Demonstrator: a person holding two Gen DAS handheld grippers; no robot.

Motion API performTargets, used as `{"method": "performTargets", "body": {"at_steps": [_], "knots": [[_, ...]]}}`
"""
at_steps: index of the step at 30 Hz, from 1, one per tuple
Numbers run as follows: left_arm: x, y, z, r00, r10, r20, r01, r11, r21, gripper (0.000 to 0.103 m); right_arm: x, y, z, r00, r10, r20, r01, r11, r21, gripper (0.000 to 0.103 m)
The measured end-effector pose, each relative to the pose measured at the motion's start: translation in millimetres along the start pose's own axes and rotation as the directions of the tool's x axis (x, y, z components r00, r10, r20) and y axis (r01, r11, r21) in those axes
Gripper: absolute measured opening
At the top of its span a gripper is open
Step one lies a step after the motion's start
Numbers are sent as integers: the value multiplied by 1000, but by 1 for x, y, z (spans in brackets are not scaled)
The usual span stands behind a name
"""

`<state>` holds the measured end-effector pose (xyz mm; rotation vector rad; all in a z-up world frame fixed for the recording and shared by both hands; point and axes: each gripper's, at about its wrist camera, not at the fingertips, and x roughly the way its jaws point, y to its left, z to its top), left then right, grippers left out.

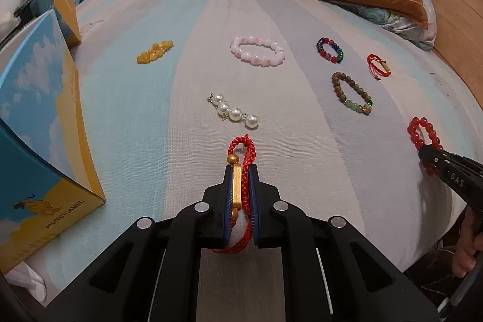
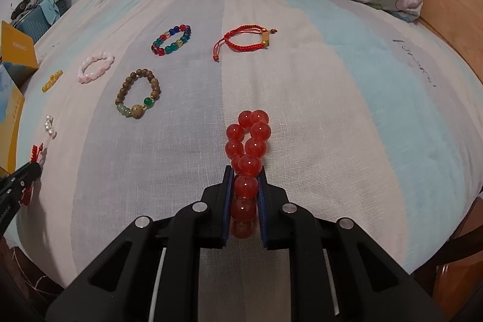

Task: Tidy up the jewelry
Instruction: 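Grasp the red cord bracelet with the left tool while the right tool grasps the red bead bracelet, then carry both held bracelets over the open white box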

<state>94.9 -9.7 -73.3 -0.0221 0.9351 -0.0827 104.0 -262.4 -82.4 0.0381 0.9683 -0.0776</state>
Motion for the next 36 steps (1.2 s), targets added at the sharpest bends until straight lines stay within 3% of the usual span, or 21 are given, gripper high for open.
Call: {"method": "performTargets", "body": {"at_steps": [16,36], "knots": [[-29,1,13,1000,2,10,-2,1000,15,9,-27,-3,10,999,28,25,-29,998,46,12],[-89,21,51,998,11,61,-11,1000,9,9,-81,12,47,997,42,65,-43,999,10,12]]}}
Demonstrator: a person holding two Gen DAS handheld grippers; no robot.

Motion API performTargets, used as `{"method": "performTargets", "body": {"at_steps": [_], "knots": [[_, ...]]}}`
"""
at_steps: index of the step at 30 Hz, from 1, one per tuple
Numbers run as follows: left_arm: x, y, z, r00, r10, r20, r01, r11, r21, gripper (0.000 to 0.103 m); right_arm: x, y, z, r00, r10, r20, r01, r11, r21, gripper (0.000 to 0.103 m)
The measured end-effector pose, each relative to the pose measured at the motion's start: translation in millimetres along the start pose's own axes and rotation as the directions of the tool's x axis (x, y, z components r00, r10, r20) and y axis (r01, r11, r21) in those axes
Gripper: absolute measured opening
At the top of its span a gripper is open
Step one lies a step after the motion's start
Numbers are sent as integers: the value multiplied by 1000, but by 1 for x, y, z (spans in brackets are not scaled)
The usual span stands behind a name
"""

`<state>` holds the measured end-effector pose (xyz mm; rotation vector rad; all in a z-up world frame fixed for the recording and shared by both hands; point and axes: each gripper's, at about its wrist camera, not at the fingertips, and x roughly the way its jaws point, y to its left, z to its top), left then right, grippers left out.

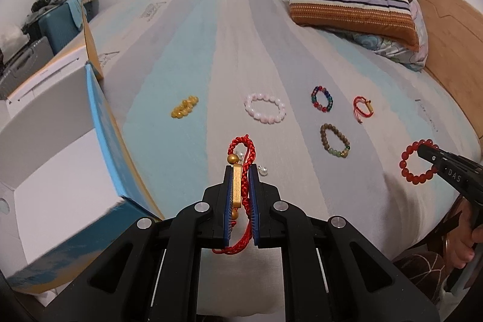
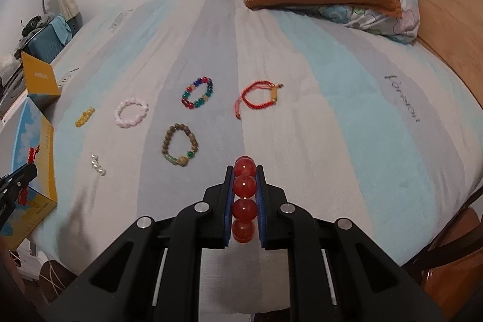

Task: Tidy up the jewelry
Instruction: 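Carry both held bracelets over the open white box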

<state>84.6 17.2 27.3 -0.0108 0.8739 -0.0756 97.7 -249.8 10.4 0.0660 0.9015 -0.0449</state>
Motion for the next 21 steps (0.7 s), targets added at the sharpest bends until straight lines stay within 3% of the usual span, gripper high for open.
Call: {"method": "performTargets", "body": {"at_steps": [11,21], "knots": [[-27,34,19,997,72,23,-71,997,-42,9,-21,57,31,999,39,37,-36,996,-77,12],[-59,112,21,984,175,25,-169,972,-162,9,-45,167,61,983,163,79,-143,967,-212,12]]}}
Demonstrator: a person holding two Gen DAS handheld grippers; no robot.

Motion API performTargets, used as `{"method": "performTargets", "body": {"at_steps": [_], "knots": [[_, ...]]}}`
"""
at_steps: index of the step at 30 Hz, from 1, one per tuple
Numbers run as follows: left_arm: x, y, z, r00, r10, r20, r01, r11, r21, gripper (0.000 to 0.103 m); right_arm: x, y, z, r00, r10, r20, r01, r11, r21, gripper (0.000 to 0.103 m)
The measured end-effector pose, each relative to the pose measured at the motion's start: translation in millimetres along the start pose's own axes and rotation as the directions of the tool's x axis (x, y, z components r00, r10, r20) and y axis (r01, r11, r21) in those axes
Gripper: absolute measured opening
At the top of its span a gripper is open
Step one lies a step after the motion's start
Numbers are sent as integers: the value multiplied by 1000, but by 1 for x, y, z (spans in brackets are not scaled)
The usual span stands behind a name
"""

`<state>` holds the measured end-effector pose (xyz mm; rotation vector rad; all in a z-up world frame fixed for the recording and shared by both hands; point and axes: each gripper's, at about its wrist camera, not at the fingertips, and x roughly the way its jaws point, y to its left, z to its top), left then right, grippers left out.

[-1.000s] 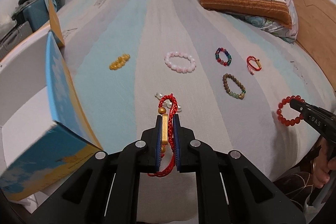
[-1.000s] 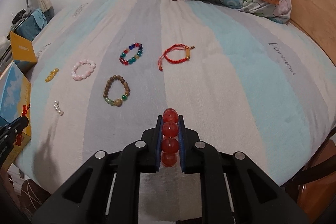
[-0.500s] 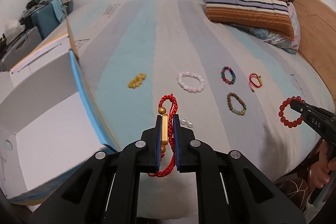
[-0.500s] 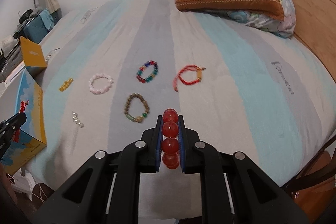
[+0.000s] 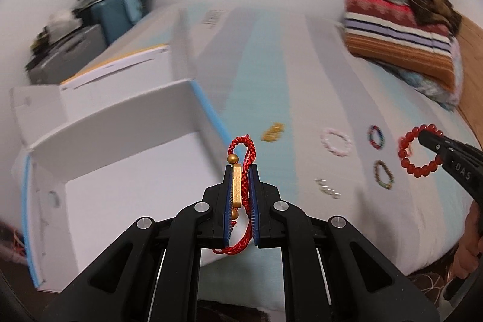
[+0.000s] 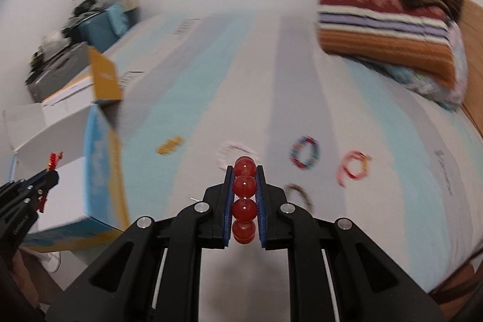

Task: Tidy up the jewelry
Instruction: 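Carry both held bracelets over the open white box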

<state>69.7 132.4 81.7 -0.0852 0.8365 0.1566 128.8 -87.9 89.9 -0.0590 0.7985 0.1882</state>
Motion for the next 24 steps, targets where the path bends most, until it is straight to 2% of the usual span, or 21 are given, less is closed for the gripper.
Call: {"method": "performTargets", "body": {"at_steps": [7,15,20,24], "knots": [[-13,67,-5,996,86,-12,-87,992,-90,9,-2,97,21,994,110,21,-106,986,-127,12],[-14,140,-29,982,174,-73,-185,964,-193,9,3,187,19,974,228,1,-220,942,-254,12],[-5,167,-44,973,191,-132,-218,945,-245,9,16,234,8,960,275,-54,-278,904,-325,12],[9,182,-54,963,194,-188,-239,935,-261,9,37,259,-3,950,280,-137,-311,875,-372,12]]}}
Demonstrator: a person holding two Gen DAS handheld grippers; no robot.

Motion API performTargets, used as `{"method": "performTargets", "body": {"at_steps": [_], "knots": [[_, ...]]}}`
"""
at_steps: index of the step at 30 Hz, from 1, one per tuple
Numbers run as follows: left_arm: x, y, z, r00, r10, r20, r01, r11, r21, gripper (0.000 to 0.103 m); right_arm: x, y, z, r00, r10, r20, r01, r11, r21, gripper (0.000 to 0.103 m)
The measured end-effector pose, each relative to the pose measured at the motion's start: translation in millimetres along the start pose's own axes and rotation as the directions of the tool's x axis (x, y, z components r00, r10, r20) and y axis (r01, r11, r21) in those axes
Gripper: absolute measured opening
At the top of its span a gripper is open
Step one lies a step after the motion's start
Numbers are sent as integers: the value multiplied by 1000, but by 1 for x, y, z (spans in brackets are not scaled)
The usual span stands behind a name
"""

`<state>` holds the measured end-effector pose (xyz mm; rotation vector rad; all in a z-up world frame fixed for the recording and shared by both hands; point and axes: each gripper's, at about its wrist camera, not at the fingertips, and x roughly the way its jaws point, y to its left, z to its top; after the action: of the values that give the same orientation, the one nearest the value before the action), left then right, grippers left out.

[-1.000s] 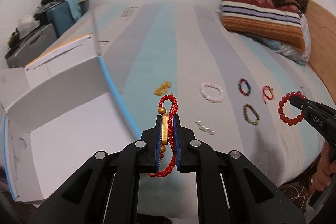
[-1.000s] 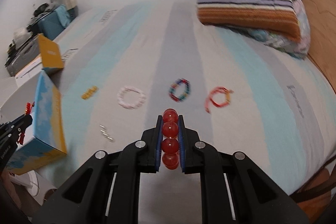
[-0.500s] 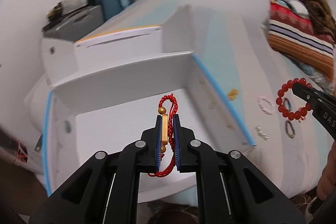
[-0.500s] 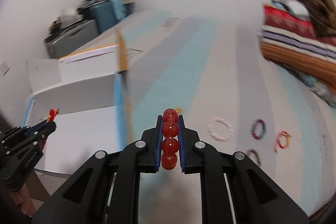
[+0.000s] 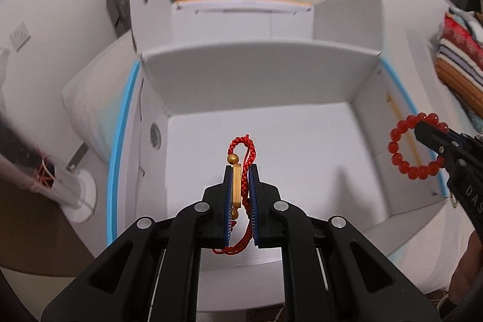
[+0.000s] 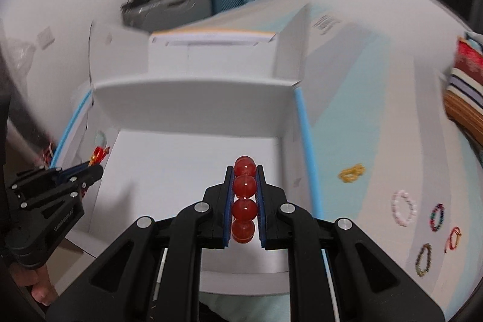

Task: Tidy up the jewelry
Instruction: 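Carry both held bracelets over the open white box, then open both tools to drop the bracelets into the box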

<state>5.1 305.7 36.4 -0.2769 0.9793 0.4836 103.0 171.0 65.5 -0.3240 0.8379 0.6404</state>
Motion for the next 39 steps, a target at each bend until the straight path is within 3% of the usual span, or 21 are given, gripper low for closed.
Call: {"method": "performTargets", "body": {"at_steps": [6,14,25,30,31,32,36,39], "knots": [[31,8,-5,994,-7,-106,4,1000,-25,9,39,16,-4,993,10,-114,-12,1000,-24,12],[50,12,-8,988,19,-152,-23,999,-26,9,68,16,-12,971,17,-240,-18,1000,-2,12],[53,12,-6,985,37,-169,-42,999,-26,10,79,16,-18,963,20,-270,-17,1000,14,12],[56,17,-6,985,35,-168,-42,998,-40,17,80,16,-17,964,28,-264,-25,1000,15,15],[54,18,-6,986,38,-162,-45,998,-43,19,78,16,-17,965,28,-261,-26,1000,14,21],[53,19,-6,987,41,-158,-48,998,-46,27,74,15,-16,967,27,-254,-24,1000,16,30],[38,16,-5,993,63,-104,-67,997,-41,50,58,10,-11,978,21,-208,-17,1000,24,49],[30,13,-3,995,58,-78,-62,997,-44,61,45,4,-9,985,12,-175,-6,999,38,66]]}}
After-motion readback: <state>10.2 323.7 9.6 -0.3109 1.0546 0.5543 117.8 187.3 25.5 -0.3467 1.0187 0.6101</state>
